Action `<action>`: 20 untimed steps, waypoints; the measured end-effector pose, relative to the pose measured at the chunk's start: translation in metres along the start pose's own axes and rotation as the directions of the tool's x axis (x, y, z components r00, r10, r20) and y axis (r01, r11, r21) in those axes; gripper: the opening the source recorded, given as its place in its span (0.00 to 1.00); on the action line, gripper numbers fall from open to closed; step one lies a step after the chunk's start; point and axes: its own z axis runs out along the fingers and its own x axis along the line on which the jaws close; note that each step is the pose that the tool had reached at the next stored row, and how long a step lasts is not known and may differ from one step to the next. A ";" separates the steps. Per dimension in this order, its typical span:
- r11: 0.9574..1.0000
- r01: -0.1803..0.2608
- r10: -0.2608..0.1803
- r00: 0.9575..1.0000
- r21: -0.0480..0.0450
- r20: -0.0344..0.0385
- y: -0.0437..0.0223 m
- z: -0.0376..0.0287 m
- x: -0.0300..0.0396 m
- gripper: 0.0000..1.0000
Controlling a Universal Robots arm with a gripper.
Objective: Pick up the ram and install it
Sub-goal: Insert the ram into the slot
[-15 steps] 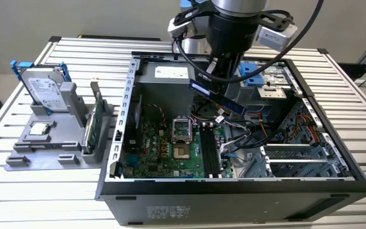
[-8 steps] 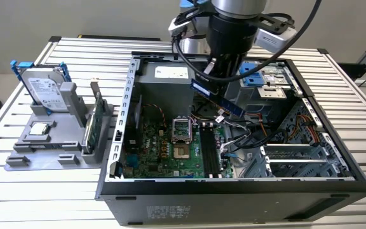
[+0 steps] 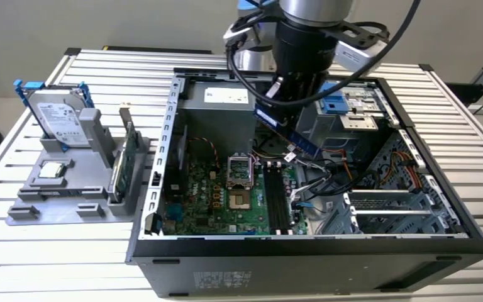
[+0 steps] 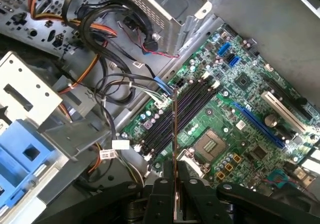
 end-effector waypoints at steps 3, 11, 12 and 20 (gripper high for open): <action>0.999 -0.035 0.035 0.999 0.000 0.001 0.0001 0.0008 0.0003 0.00; 0.993 -0.122 0.122 0.992 0.001 0.004 0.0003 0.0029 0.0011 0.00; 0.991 -0.133 0.133 0.991 0.001 0.005 0.0003 0.0033 0.0012 0.00; 0.976 -0.217 0.217 0.976 0.002 0.008 0.0005 0.0059 0.0022 0.00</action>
